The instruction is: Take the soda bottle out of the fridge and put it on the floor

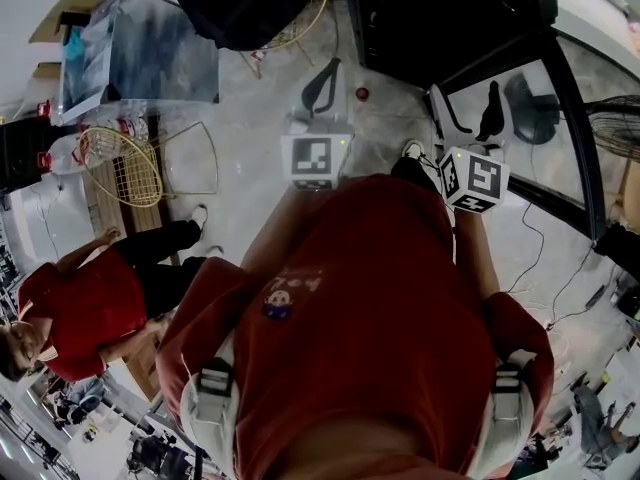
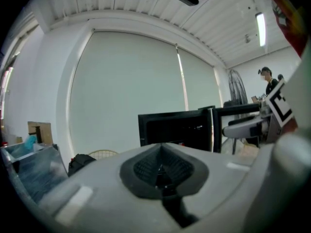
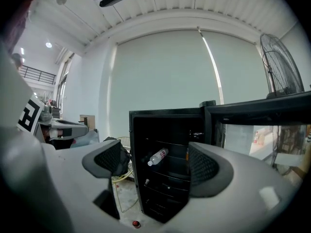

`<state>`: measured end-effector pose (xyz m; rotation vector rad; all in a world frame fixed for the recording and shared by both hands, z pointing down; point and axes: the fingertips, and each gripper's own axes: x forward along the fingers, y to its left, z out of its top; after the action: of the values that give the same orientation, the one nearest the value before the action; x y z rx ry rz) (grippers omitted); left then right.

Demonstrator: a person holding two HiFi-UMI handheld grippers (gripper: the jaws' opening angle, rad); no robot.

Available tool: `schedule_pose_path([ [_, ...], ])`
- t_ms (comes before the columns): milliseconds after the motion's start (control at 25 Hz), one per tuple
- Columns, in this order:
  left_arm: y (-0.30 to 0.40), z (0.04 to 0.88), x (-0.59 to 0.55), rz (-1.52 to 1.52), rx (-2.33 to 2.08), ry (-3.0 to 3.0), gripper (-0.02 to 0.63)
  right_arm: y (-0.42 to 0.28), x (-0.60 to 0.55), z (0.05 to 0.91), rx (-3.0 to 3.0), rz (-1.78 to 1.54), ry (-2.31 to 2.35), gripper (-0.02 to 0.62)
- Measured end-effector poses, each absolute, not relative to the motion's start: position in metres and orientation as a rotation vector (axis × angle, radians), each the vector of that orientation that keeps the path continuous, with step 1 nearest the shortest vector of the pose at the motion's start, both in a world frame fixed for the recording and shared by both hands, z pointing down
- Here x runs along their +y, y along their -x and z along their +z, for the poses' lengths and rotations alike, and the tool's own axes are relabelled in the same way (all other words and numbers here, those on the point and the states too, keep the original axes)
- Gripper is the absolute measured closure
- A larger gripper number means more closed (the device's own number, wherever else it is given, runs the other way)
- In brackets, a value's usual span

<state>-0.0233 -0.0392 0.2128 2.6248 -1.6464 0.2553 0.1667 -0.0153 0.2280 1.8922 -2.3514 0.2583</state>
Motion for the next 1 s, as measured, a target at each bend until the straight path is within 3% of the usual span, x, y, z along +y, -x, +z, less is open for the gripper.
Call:
schedule_pose_path([
  [480,0.008,0.211,-0.037,0.291,-1.617,-2.664,0.606,-0.17,-0.014,0.229,-2.358,0.252,-1.873,0.166],
  [1000,0.002,0.215,-0.033,0.325,-1.581,-2.674,0.606,-0.167,-0.01,0.231,-2.341,0.25,-1.855,0.431],
])
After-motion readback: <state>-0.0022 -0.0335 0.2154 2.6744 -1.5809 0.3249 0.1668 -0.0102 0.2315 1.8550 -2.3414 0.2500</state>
